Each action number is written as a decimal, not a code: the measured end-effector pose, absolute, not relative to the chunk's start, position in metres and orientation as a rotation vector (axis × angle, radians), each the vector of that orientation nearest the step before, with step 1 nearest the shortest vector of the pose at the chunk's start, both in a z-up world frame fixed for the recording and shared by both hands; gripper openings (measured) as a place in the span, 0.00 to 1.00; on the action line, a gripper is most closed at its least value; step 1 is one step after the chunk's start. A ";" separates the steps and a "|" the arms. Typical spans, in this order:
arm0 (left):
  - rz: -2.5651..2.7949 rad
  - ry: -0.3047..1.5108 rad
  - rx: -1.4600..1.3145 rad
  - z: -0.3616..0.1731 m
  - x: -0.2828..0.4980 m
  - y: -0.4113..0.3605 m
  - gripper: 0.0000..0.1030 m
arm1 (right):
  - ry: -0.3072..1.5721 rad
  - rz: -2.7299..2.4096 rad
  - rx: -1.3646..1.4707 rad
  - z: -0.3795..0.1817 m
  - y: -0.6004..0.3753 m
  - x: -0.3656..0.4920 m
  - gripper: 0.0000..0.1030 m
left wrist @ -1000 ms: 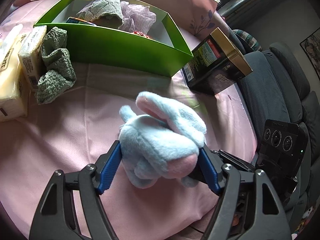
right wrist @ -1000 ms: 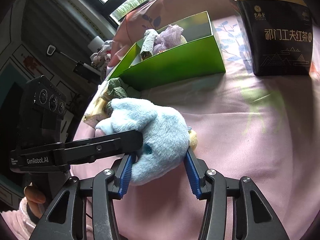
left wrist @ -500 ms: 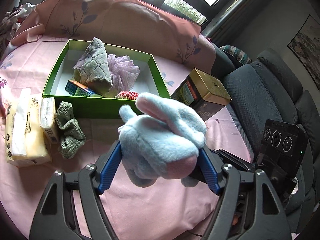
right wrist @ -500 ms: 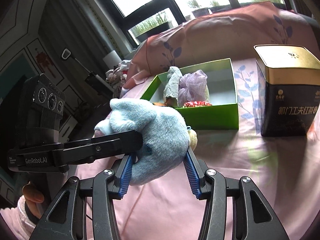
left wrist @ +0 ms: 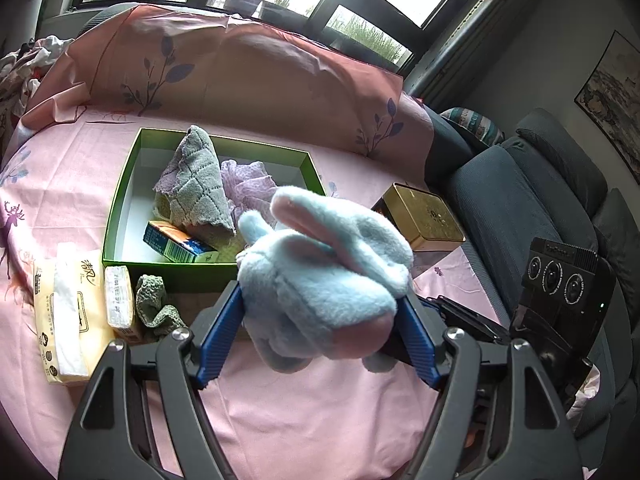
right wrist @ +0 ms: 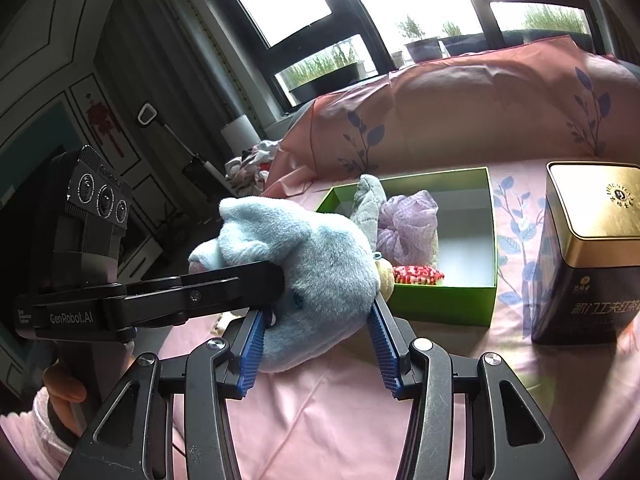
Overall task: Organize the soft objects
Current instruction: 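Carry the plush bunny into the green box and open the right gripper, then move the right gripper back toward the green knit cloth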
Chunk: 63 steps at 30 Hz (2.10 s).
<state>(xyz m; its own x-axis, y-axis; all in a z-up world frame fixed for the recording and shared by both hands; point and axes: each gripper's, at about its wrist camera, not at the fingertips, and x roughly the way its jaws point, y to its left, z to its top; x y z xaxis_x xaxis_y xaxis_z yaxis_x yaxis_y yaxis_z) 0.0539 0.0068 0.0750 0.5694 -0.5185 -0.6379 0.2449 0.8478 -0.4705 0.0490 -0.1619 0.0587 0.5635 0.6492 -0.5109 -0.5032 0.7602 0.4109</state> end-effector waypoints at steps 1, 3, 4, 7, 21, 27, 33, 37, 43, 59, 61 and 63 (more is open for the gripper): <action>-0.460 0.855 -0.349 0.076 0.058 0.008 0.71 | 0.689 0.685 0.231 0.060 -0.162 0.053 0.49; -0.461 0.851 -0.340 0.079 0.066 0.007 0.71 | 0.681 0.687 0.234 0.061 -0.163 0.061 0.49; -0.462 0.850 -0.336 0.080 0.070 0.007 0.71 | 0.679 0.686 0.238 0.061 -0.163 0.066 0.49; -0.469 0.851 -0.334 0.080 0.088 0.005 0.71 | 0.678 0.675 0.246 0.062 -0.165 0.082 0.49; -0.419 0.963 -0.397 0.038 0.194 0.009 0.70 | 0.771 0.555 0.288 0.023 -0.157 0.181 0.49; -0.316 0.999 -0.393 0.023 0.208 0.012 0.87 | 0.813 0.433 0.220 0.009 -0.152 0.193 0.62; -0.269 0.976 -0.337 0.032 0.192 0.019 0.99 | 0.805 0.367 0.159 0.017 -0.160 0.175 0.71; -0.235 0.959 -0.297 0.042 0.174 0.023 0.99 | 0.796 0.340 0.132 0.025 -0.167 0.153 0.74; -0.196 0.921 -0.235 0.057 0.135 0.026 0.99 | 0.753 0.309 0.049 0.040 -0.163 0.107 0.81; -0.066 0.857 -0.110 0.053 0.018 0.024 0.99 | 0.729 0.233 0.031 0.045 -0.173 0.013 0.81; -0.059 0.858 -0.104 0.049 0.009 0.022 0.99 | 0.735 0.236 0.036 0.043 -0.173 0.007 0.81; -0.054 0.861 -0.098 0.044 -0.001 0.019 0.99 | 0.743 0.243 0.043 0.041 -0.174 0.001 0.81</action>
